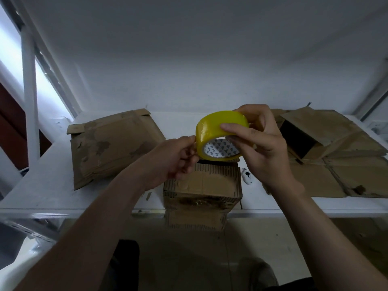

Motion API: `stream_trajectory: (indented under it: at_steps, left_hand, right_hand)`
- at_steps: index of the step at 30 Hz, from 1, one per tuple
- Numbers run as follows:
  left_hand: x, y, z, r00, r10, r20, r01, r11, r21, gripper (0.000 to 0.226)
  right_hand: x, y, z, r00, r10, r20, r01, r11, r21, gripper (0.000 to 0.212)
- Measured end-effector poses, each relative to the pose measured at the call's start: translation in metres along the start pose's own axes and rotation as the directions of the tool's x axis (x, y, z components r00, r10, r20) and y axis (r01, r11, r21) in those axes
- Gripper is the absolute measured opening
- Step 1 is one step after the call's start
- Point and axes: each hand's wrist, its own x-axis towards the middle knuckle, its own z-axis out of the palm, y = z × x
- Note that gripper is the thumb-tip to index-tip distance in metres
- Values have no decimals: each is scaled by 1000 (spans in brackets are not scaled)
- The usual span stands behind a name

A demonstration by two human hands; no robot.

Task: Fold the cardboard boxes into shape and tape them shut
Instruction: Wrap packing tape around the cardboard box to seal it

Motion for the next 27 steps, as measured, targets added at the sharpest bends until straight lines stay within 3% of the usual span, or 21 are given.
stream_trajectory:
  at_steps: [7, 10, 14, 20, 23, 27]
  left_hand:
    - [7, -2, 2, 972, 235, -15, -236, 971, -49, 38]
    - [11, -4, -3, 945, 323, -52, -322, 946, 38, 39]
    - [15, -11, -11, 895, 432, -106, -400, 885, 237, 42]
    - [13, -14, -17, 869, 490, -75, -444, 837, 320, 40]
    - [13, -20, -22, 883, 464, -62, -413, 834, 366, 42]
    - [23, -35, -22, 901, 403, -159, -317, 863, 393, 41]
  right_hand:
    - [-1, -4, -3, 992, 83, -92, -78, 995, 55, 33]
    - [-3, -4, -4, 982, 148, -113, -142, 988, 59, 38]
    - [-5, 3, -10, 994, 79, 76, -74, 995, -63, 50]
    - [0, 5, -24, 962, 44, 270, 22, 972, -236, 55]
    - [-2, 6, -26, 938, 97, 332, -7, 965, -263, 59]
    - [-8, 13, -18, 896, 172, 409, -47, 954, -297, 56]
